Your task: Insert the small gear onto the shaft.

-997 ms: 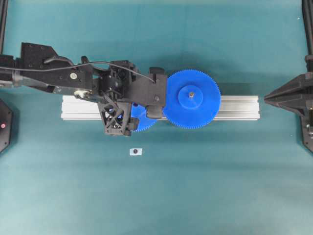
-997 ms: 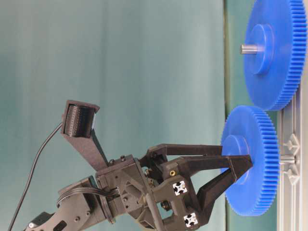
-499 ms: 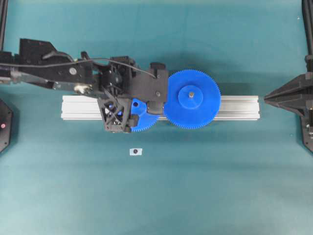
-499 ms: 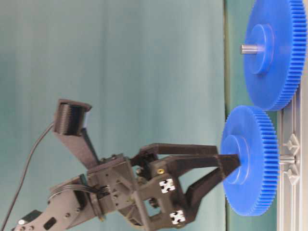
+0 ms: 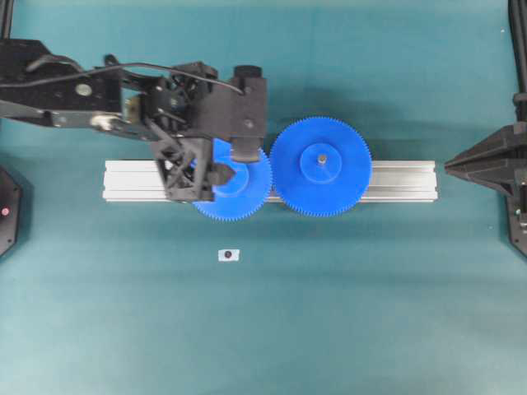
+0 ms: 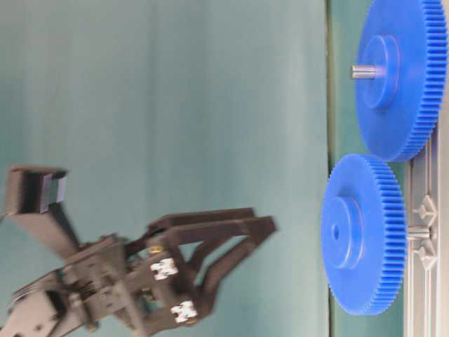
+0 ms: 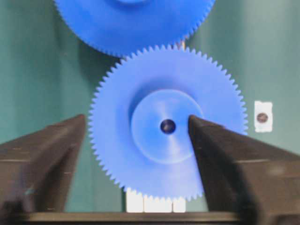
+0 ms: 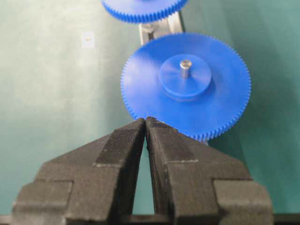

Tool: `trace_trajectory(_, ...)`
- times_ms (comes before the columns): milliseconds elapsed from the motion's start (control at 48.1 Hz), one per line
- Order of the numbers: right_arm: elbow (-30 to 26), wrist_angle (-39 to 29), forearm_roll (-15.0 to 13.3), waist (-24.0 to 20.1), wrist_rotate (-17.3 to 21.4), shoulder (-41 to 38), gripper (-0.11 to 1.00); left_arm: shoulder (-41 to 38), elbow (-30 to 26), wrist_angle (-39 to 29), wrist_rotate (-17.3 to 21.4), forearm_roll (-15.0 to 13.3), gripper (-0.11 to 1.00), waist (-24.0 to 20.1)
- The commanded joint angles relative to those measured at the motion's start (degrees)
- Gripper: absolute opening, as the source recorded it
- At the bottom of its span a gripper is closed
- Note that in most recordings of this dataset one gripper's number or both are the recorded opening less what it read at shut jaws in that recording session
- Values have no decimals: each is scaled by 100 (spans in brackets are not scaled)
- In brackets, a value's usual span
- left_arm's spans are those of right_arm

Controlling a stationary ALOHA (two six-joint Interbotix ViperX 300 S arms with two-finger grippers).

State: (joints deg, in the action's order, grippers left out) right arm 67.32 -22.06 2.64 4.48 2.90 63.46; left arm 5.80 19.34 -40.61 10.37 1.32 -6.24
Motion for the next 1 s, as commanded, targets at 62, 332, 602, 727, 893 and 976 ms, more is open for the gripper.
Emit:
trace_trajectory(62,-53,62,9,9,53,-35,21,290,26,35,88,-9,46,-9)
trace_trajectory(332,-62,70,9,0,53,-35,21,229,308,431,62,-9,20,-9)
trace_trajectory(602,-53,70,9,0,53,-35,21,26,703,1002,-9,-9,37,-44)
trace_trajectory(727,-62,70,9,9,53,-35,21,-167,809,1011,-158,-9,50,-53)
trace_trajectory(893,-53,70,9,0,53,-35,21,-501,861,1028,-343,-9,70,-62)
trace_trajectory(976,-44,70,9,9,70,-35,21,-633,835,1037,-352,-9,80,-62)
